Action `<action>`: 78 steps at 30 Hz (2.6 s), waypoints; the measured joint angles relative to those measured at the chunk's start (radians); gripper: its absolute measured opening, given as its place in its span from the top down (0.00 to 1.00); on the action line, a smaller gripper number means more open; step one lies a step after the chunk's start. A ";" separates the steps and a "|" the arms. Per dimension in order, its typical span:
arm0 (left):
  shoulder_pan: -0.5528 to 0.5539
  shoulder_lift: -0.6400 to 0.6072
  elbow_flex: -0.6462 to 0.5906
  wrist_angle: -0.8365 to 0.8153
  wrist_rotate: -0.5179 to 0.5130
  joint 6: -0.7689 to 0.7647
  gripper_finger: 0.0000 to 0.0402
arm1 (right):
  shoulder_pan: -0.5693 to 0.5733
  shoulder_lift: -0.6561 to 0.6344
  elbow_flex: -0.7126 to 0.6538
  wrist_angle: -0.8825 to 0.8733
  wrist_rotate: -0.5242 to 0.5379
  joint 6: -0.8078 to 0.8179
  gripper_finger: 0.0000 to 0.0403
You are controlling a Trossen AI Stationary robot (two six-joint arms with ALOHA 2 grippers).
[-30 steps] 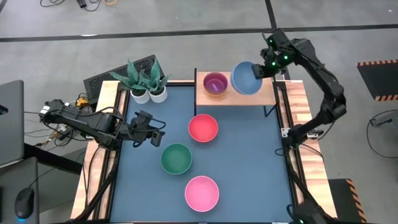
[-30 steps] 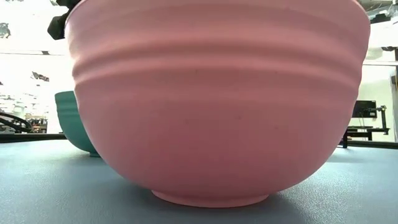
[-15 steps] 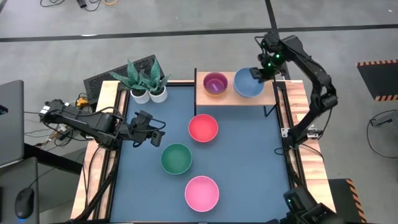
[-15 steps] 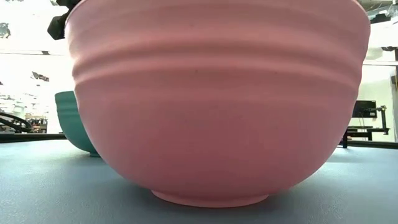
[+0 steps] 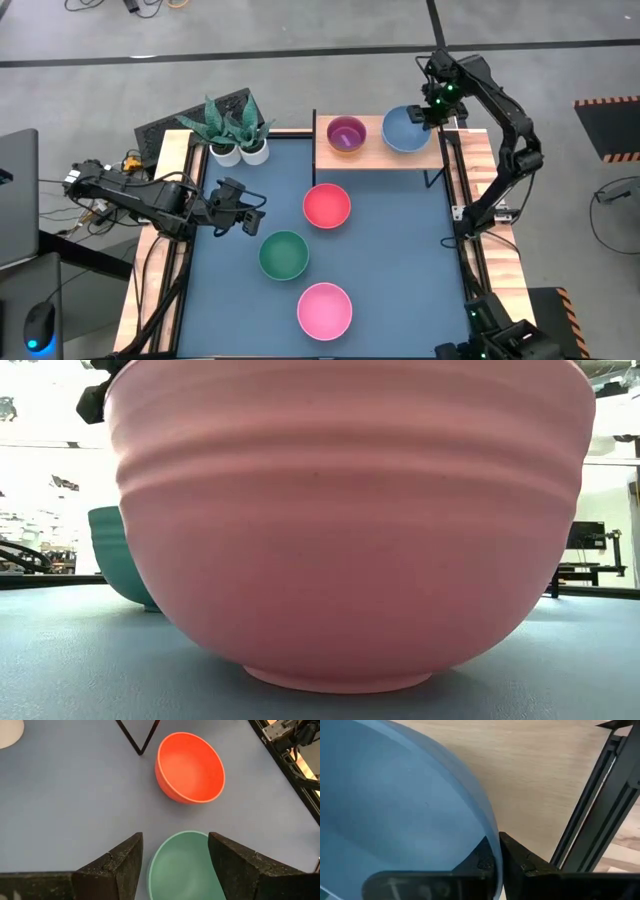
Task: Place and stack bowls onto a shelf
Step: Put the blue bowl on the shelf
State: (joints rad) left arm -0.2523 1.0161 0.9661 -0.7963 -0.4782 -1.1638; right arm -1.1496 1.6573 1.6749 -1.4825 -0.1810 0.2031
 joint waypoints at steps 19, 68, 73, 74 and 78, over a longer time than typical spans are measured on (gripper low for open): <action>0.000 0.000 0.000 0.000 0.000 0.016 0.48 | 0.000 0.000 0.000 0.059 0.000 -0.054 0.62; 0.000 0.000 0.000 0.000 0.048 0.062 0.48 | 1.012 -0.218 0.239 0.081 0.363 0.422 0.55; 0.000 0.000 0.000 0.000 0.048 0.052 0.48 | 1.119 -0.182 0.105 0.256 0.368 0.489 0.55; 0.000 0.000 0.000 0.000 0.048 0.052 0.48 | 1.130 -0.172 0.085 0.282 0.368 0.499 0.55; 0.000 0.000 0.000 0.000 0.049 0.051 0.48 | 1.153 -0.137 0.011 0.356 0.367 0.538 0.55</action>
State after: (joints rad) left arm -0.2526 1.0161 0.9661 -0.7963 -0.4288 -1.1128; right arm 0.0033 1.5199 1.6862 -1.1263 0.1855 0.7411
